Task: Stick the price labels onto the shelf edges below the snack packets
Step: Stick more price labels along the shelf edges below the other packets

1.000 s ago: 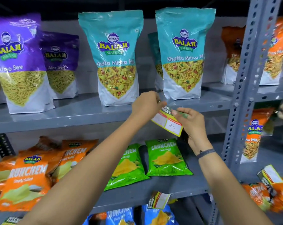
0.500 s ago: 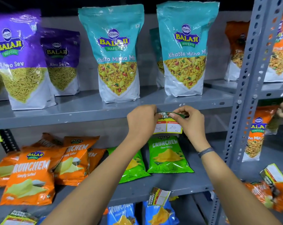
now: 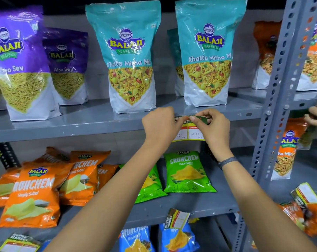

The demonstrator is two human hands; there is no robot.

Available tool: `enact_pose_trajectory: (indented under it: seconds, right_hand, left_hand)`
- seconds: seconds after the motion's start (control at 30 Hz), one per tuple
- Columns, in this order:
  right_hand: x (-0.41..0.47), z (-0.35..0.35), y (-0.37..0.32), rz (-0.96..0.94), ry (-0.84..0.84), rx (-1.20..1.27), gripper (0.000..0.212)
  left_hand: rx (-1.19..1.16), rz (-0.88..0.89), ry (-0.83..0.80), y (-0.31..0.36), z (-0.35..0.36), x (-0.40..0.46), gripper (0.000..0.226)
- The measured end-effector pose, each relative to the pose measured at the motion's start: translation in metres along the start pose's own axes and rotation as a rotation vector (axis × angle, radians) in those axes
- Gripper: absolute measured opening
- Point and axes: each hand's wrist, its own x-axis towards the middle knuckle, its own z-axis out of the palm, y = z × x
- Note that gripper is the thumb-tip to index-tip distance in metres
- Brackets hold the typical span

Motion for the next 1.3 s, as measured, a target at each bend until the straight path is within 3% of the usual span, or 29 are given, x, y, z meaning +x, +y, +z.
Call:
enact_pose_trajectory:
  seconds: [0.17,0.3,0.4,0.47,0.53,0.67,0.77,0.93,1.03,1.3]
  right_hand:
    - [-0.003,-0.002,-0.002,-0.007,0.026,0.003,0.022]
    - [-0.026,0.002,0.0,-0.04,0.209,0.006,0.037]
    - [-0.065,0.008,0.018,-0.048,0.274,0.032,0.032]
    - [-0.098,0.013,0.041,-0.02,0.187,0.016,0.025]
    - [-0.132,0.018,0.067,0.02,0.028,-0.056,0.021]
    - [-0.187,0.03,0.107,0.099,-0.42,-0.241,0.024]
    - [-0.206,0.041,0.121,0.151,-0.713,-0.364,0.039]
    - [-0.206,0.061,0.134,0.163,-0.873,-0.446,0.038]
    - [-0.204,0.071,0.145,0.177,-0.898,-0.474,0.029]
    - [-0.198,0.083,0.161,0.298,-0.909,-0.505,0.024]
  left_hand:
    - [0.076,0.007,0.019,0.003,0.003,0.004,0.05]
    - [0.071,-0.028,0.048,0.006,0.004,-0.009,0.046]
    - [-0.046,-0.096,0.124,-0.01,0.013,-0.041,0.038]
    - [-0.155,-0.165,0.129,-0.027,0.031,-0.083,0.037]
    - [-0.227,-0.294,-0.012,-0.045,0.057,-0.141,0.038]
    - [-0.259,-0.595,-0.713,-0.083,0.117,-0.256,0.04]
    - [-0.398,-0.711,-0.998,-0.095,0.149,-0.29,0.032]
    - [-0.612,-0.897,-1.002,-0.088,0.18,-0.283,0.034]
    - [-0.638,-0.886,-0.945,-0.082,0.186,-0.279,0.022]
    - [-0.594,-0.742,-0.84,-0.086,0.177,-0.276,0.03]
